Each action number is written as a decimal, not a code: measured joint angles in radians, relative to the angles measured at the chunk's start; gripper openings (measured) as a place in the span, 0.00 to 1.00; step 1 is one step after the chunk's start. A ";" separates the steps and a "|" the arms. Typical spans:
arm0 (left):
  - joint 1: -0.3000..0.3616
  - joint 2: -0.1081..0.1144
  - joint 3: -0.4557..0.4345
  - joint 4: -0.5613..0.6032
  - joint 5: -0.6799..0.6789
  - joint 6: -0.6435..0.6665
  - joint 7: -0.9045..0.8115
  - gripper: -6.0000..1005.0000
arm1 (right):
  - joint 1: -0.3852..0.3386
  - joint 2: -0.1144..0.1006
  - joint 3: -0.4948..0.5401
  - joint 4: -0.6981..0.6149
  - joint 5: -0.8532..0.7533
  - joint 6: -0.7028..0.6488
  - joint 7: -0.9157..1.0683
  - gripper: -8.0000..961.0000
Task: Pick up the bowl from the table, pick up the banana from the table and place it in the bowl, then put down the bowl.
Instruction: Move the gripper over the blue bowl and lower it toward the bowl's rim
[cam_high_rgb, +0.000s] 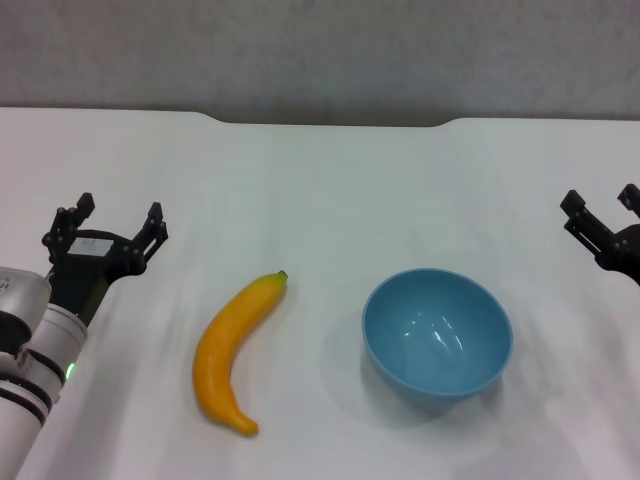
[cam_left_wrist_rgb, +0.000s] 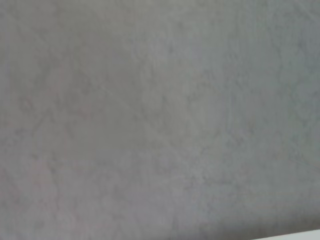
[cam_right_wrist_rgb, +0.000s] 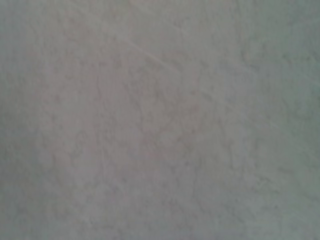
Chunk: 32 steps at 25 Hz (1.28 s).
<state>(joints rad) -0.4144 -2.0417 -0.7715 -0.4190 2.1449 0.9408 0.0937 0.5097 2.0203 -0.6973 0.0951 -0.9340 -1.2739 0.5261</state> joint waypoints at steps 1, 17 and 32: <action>-0.001 0.000 -0.006 -0.002 -0.003 -0.001 0.003 0.89 | 0.000 0.000 0.000 0.000 0.000 0.001 0.000 0.94; -0.009 0.002 0.080 -0.065 -0.047 -0.001 0.023 0.89 | 0.007 -0.001 0.001 -0.007 -0.026 0.004 0.000 0.94; 0.016 0.027 -0.057 -0.181 -0.003 -0.220 0.094 0.89 | -0.013 -0.010 -0.002 -0.280 -0.280 0.087 0.387 0.94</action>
<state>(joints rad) -0.3983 -2.0143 -0.8284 -0.6000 2.1414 0.7207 0.1872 0.4966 2.0102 -0.6995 -0.1848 -1.2140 -1.1870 0.9128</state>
